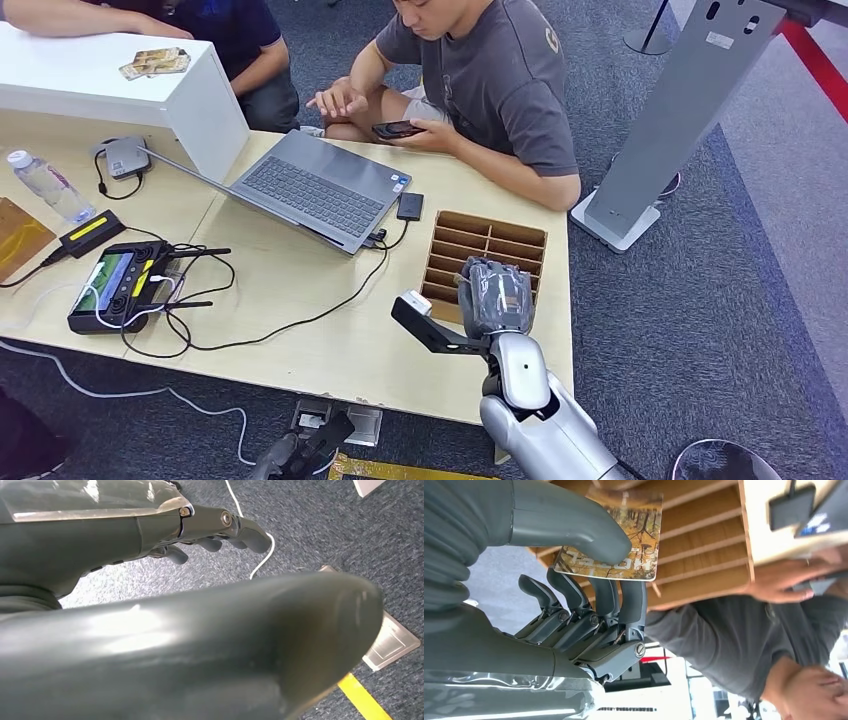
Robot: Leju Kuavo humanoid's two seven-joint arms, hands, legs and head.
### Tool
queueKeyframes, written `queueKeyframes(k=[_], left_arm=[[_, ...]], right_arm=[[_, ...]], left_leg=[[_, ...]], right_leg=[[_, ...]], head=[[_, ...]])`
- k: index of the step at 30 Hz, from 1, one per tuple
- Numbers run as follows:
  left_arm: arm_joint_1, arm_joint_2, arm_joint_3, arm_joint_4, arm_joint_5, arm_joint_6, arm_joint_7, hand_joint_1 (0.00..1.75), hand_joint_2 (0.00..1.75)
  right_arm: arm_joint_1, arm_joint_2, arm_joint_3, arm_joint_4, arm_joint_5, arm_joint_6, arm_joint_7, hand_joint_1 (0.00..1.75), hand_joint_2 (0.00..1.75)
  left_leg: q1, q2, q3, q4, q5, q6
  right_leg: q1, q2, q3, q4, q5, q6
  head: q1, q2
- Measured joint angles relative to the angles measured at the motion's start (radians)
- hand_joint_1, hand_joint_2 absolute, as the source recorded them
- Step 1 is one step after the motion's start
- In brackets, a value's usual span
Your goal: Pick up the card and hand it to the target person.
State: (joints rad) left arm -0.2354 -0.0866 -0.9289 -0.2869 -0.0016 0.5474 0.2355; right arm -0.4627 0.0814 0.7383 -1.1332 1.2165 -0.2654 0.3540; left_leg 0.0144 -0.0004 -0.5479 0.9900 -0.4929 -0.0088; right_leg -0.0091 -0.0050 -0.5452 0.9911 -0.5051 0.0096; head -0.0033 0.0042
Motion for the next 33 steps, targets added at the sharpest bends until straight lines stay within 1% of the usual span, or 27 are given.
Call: queueKeyframes(k=[6, 9, 17, 20, 24, 29, 33], left_arm=[[0.003, 0.0, 0.0, 0.0, 0.001, 0.004, -0.006, 0.0, 0.0], [0.004, 0.0, 0.001, 0.0, 0.002, 0.008, -0.009, 0.0, 0.0], [0.005, 0.0, 0.001, 0.0, 0.002, 0.009, -0.012, 0.0, 0.0], [0.005, 0.0, 0.001, 0.0, 0.002, 0.01, -0.014, 0.0, 0.0], [0.004, 0.0, 0.001, 0.0, -0.001, 0.009, -0.015, 0.0, 0.0], [0.004, -0.001, 0.001, 0.0, -0.009, 0.009, -0.016, 0.0, 0.0], [0.004, -0.004, 0.0, 0.0, -0.016, 0.009, -0.016, 0.0, 0.0]], right_arm=[[0.009, -0.018, -0.011, -0.081, -0.001, 0.007, 0.003, 1.74, 1.75], [0.012, -0.026, -0.015, -0.121, -0.002, -0.003, 0.004, 1.75, 1.75], [0.012, -0.05, -0.04, -0.218, -0.003, -0.084, -0.023, 1.62, 1.75], [0.007, -0.056, -0.049, -0.246, 0.003, -0.102, -0.032, 1.62, 1.75], [-0.016, -0.063, -0.061, -0.277, 0.018, -0.115, -0.041, 1.66, 1.75], [-0.071, -0.065, -0.07, -0.289, 0.034, -0.115, -0.044, 1.66, 1.75], [-0.113, -0.064, -0.079, -0.287, 0.024, -0.117, -0.045, 1.7, 1.75]], left_leg=[[0.0, 0.0, 0.0, 0.0, 0.0, 0.0], [0.0, 0.0, 0.0, 0.0, 0.0, 0.0], [0.0, 0.0, 0.0, 0.0, 0.0, 0.0], [0.0, 0.0, 0.0, 0.0, 0.0, 0.0], [0.0, 0.0, 0.0, 0.0, 0.0, 0.0], [0.0, 0.0, 0.0, 0.0, 0.0, 0.0], [0.0, 0.0, 0.0, 0.0, 0.0, 0.0]], right_leg=[[0.0, 0.0, 0.0, 0.0, 0.0, 0.0], [0.0, 0.0, 0.0, 0.0, 0.0, 0.0], [0.0, 0.0, 0.0, 0.0, 0.0, 0.0], [0.0, 0.0, 0.0, 0.0, 0.0, 0.0], [0.0, 0.0, 0.0, 0.0, 0.0, 0.0], [0.0, 0.0, 0.0, 0.0, 0.0, 0.0], [0.0, 0.0, 0.0, 0.0, 0.0, 0.0]], head=[[0.001, 0.0], [0.0, 0.0], [0.001, 0.0], [0.0, 0.0], [0.0, 0.0], [0.0, 0.0], [0.0, 0.0]])
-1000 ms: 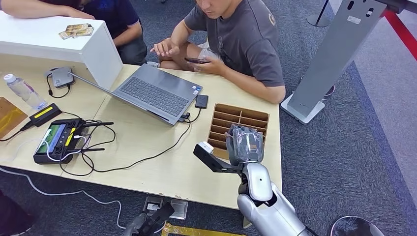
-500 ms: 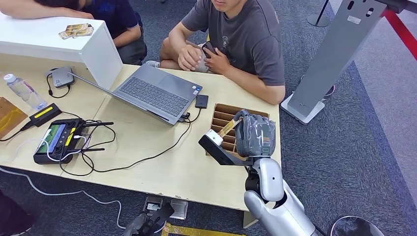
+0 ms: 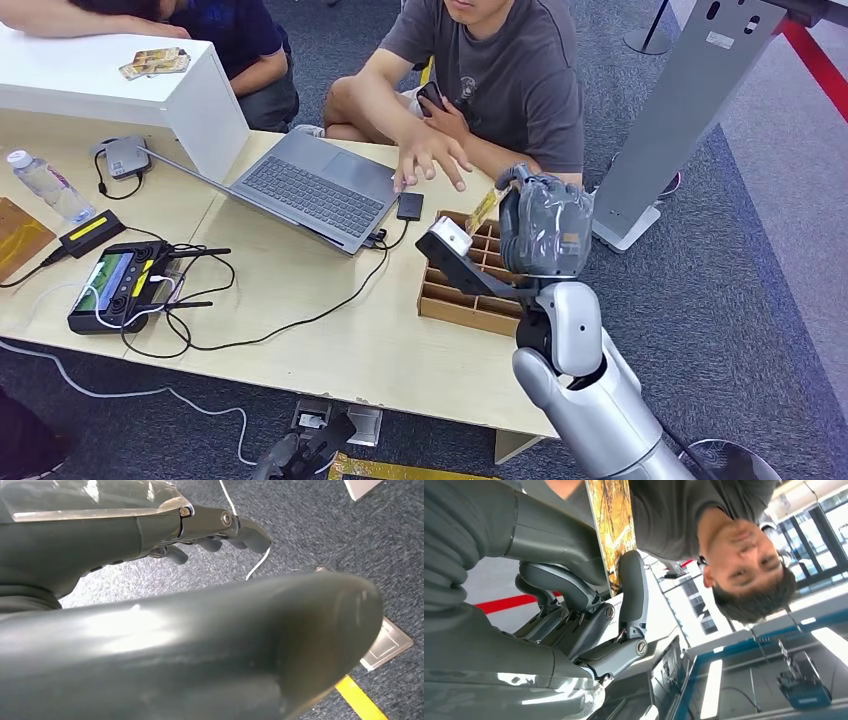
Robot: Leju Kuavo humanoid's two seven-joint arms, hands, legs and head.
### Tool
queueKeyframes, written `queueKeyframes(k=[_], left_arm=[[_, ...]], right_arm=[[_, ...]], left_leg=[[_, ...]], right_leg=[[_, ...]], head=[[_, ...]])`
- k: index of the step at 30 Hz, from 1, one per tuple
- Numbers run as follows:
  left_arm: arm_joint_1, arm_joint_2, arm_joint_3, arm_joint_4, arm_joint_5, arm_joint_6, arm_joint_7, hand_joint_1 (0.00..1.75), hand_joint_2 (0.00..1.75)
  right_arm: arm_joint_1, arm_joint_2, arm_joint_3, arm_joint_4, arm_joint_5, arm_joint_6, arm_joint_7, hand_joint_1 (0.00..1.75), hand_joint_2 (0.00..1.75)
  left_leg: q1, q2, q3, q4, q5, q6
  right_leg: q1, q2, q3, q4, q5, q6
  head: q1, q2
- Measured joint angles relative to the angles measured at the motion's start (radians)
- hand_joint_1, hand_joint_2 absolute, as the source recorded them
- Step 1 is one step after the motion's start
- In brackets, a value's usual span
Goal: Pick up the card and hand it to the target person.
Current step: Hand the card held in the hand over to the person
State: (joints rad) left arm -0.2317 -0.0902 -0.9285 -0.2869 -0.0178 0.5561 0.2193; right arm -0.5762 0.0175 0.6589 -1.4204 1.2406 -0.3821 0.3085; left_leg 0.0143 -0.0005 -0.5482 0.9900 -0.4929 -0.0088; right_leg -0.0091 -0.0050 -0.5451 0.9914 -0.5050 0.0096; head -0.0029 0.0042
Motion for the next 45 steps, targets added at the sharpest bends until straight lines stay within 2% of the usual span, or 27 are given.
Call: queueKeyframes(k=[6, 13, 15, 17, 19, 20, 23, 24, 32, 45], left_arm=[[-0.003, -0.008, -0.001, 0.0, -0.022, -0.005, 0.002, 0.0, 0.0], [-0.011, -0.019, -0.003, 0.0, -0.047, -0.014, 0.008, 0.0, 0.0], [-0.013, -0.021, -0.004, 0.0, -0.048, -0.015, 0.008, 0.0, 0.0], [-0.015, -0.023, -0.004, 0.0, -0.049, -0.014, 0.008, 0.0, 0.0], [-0.016, -0.023, -0.004, 0.0, -0.048, -0.013, 0.008, 0.0, 0.0], [-0.016, -0.023, -0.004, 0.0, -0.048, -0.012, 0.007, 0.0, 0.0], [-0.016, -0.023, -0.004, 0.0, -0.047, -0.01, 0.006, 0.0, 0.0], [-0.016, -0.023, -0.004, 0.0, -0.046, -0.01, 0.006, 0.0, 0.0], [-0.016, -0.023, -0.004, 0.0, -0.044, -0.003, 0.005, 0.0, 0.0], [-0.016, -0.023, -0.003, 0.0, -0.04, 0.002, 0.005, 0.0, 0.0]], right_arm=[[-0.073, 0.001, -0.015, 0.051, -0.018, -0.032, 0.03, 1.73, 1.75], [-0.166, -0.001, -0.036, 0.193, 0.054, -0.112, 0.084, 1.69, 1.75], [-0.192, -0.001, -0.038, 0.244, 0.068, -0.132, 0.089, 1.54, 1.75], [-0.219, 0.0, -0.039, 0.297, 0.074, -0.15, 0.089, 0.99, 1.75], [-0.24, 0.003, -0.04, 0.349, 0.074, -0.162, 0.083, 0.56, 1.75], [-0.249, 0.006, -0.04, 0.373, 0.073, -0.166, 0.077, 0.5, 1.75], [-0.263, 0.017, -0.04, 0.432, 0.065, -0.174, 0.057, 0.08, 1.75], [-0.266, 0.022, -0.04, 0.449, 0.062, -0.175, 0.051, 0.0, 1.75], [-0.272, 0.06, -0.032, 0.555, 0.028, -0.181, -0.001, 0.0, 1.75], [-0.27, 0.095, -0.029, 0.631, -0.033, -0.199, -0.026, 0.0, 1.75]], left_leg=[[0.0, 0.0, 0.0, 0.0, 0.0, 0.0], [0.0, 0.0, 0.0, 0.0, 0.0, 0.0], [0.0, 0.0, 0.0, 0.0, 0.0, 0.0], [0.0, 0.0, -0.001, 0.0, 0.0, 0.0], [0.0, 0.0, -0.001, 0.0, 0.0, 0.0], [0.0, 0.0, -0.001, 0.0, 0.0, 0.0], [0.0, -0.001, -0.001, 0.0, 0.0, 0.0], [0.0, -0.001, -0.001, 0.0, 0.0, 0.0], [0.0, -0.001, -0.001, 0.0, 0.0, 0.0], [0.0, -0.001, -0.001, 0.0, 0.0, 0.0]], right_leg=[[0.0, 0.0, 0.0, 0.0, 0.0, 0.0], [0.0, 0.0, 0.0, 0.0, 0.0, 0.0], [0.0, 0.0, 0.0, 0.0, 0.0, 0.0], [0.0, 0.0, 0.0, 0.0, 0.0, 0.0], [0.0, 0.0, 0.0, 0.0, 0.0, 0.0], [0.0, 0.0, 0.0, 0.0, 0.0, 0.0], [0.0, 0.0, 0.0, 0.0, 0.0, 0.0], [0.0, 0.0, 0.0, 0.0, 0.0, 0.0], [0.0, 0.0, 0.0, 0.001, 0.0, 0.0], [0.0, 0.0, 0.0, 0.001, 0.0, 0.0]], head=[[0.0, 0.0], [0.0, 0.0], [0.0, 0.0], [0.0, 0.0], [0.0, 0.0], [0.0, 0.0], [0.0, 0.0], [0.0, 0.0], [0.0, 0.0], [0.0, 0.0]])
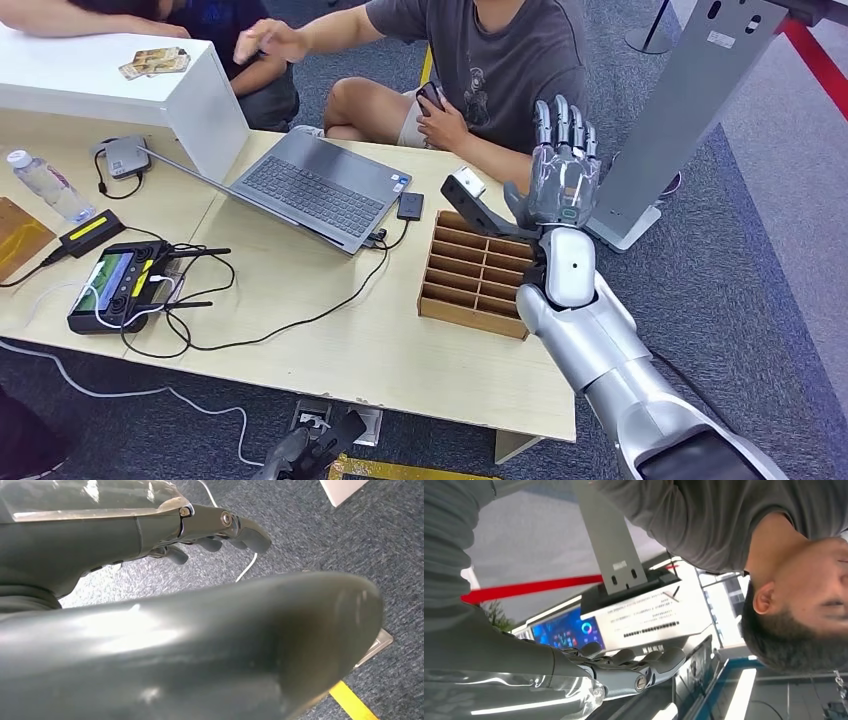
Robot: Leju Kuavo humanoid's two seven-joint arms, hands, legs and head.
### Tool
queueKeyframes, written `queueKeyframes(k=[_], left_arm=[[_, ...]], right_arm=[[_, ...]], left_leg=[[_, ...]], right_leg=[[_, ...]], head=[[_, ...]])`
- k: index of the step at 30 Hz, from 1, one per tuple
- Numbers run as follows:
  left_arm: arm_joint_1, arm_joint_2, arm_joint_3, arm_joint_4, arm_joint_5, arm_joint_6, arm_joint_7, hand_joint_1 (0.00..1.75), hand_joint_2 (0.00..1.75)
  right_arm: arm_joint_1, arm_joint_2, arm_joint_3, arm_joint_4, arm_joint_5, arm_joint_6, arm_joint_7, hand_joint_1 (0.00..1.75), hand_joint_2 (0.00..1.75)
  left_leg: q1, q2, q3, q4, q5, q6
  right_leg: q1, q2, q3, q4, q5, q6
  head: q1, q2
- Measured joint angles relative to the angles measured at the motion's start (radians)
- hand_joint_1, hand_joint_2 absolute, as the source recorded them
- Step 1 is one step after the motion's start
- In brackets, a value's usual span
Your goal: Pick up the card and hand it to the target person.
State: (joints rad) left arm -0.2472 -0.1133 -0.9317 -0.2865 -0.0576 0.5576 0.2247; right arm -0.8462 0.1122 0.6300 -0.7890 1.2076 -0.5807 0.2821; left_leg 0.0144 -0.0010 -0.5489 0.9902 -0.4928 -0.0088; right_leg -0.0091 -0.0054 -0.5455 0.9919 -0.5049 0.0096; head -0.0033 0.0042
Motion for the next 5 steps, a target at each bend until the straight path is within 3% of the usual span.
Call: queueKeyframes(k=[5], left_arm=[[0.005, 0.002, 0.003, 0.0, 0.015, 0.011, 0.0, 0.0, 0.0]], right_arm=[[0.035, 0.003, -0.004, -0.016, -0.202, -0.028, -0.103, 0.0, 1.75]], left_leg=[[0.0, 0.0, 0.0, 0.0, 0.0, 0.0]], right_leg=[[0.0, 0.0, 0.0, 0.0, 0.0, 0.0]], head=[[0.0, 0.0]])
